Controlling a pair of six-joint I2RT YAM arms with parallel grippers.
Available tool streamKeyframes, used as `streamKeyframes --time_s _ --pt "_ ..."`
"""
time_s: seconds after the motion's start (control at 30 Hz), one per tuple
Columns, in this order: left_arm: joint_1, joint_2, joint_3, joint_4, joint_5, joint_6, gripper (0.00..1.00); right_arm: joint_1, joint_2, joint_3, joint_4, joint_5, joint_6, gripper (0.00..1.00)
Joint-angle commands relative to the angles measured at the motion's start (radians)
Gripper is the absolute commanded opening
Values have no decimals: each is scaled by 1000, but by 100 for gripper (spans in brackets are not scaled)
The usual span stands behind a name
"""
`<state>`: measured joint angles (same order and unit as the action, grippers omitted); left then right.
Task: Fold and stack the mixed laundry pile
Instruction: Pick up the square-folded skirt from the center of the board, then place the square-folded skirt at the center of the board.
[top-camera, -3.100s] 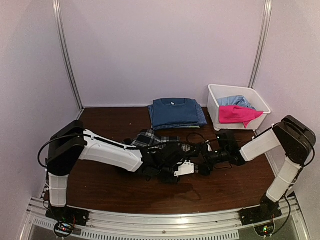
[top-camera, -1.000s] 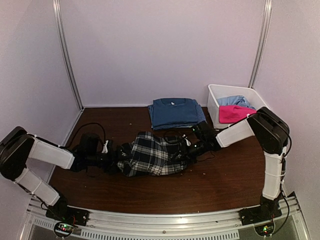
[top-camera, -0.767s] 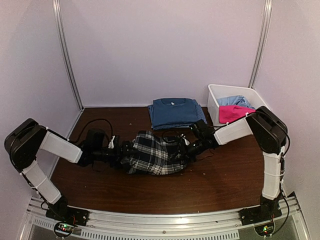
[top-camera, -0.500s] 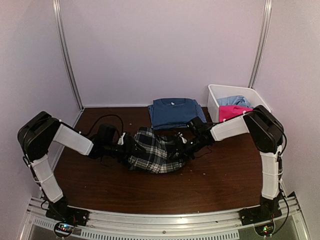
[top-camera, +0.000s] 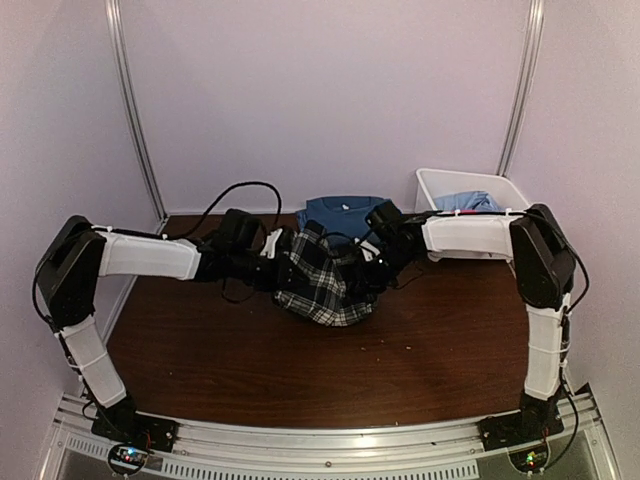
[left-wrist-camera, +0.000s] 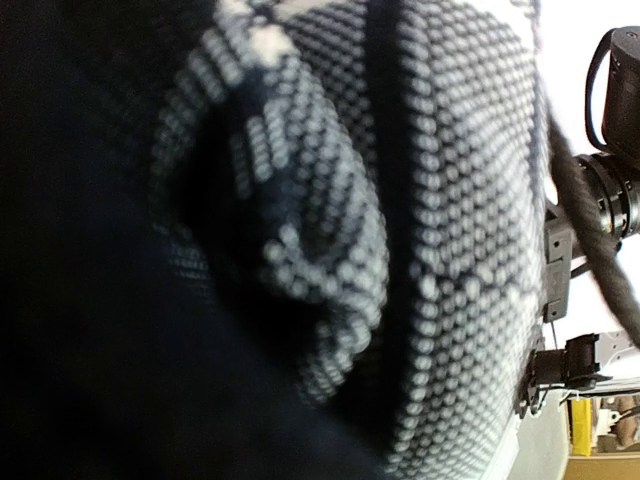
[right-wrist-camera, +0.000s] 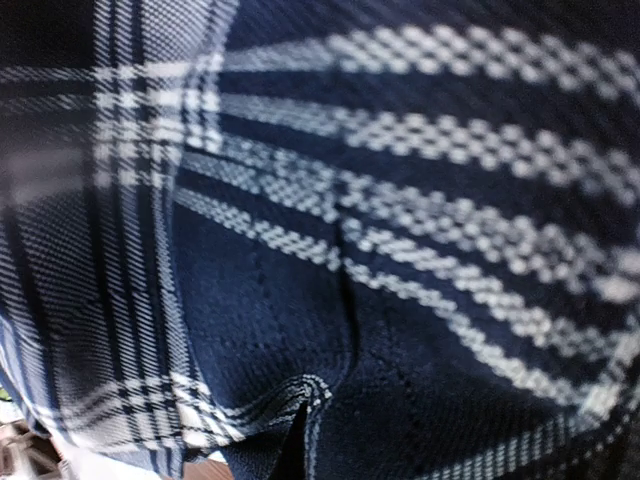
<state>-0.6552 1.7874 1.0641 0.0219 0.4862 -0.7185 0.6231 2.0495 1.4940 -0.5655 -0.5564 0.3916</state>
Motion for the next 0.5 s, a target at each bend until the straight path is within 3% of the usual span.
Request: streamKeyframes --time_s 0.0,0.13,0.37,0.47 --pt "-14 -62 179 -14 -47 134 0 -9 -138 180 -83 226 -152 0" --pt "-1 28 372 -66 -89 184 0 -52 -107 372 -148 322 -246 0" --pt "32 335 768 -62 -106 204 0 -149 144 820 -245 445 -378 0" --pt "47 485 915 -48 -96 180 0 -178 211 864 -189 467 -416 0"
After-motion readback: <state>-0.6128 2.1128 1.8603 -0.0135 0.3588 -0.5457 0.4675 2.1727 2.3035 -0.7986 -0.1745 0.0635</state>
